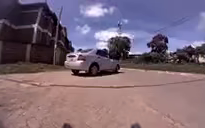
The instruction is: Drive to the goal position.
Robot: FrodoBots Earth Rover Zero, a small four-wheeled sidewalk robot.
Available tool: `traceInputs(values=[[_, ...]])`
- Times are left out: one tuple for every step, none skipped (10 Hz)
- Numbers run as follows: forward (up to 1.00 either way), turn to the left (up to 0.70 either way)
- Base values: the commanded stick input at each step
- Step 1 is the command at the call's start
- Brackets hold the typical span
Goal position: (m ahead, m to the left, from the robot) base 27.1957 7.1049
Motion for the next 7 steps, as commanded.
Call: traceInputs(values=[[1.0, 0.37], [1.0, 0.34], [1.0, 0.15], [1.0, 0.0], [1.0, 0.0], [1.0, 0.0], [1.0, 0.0]])
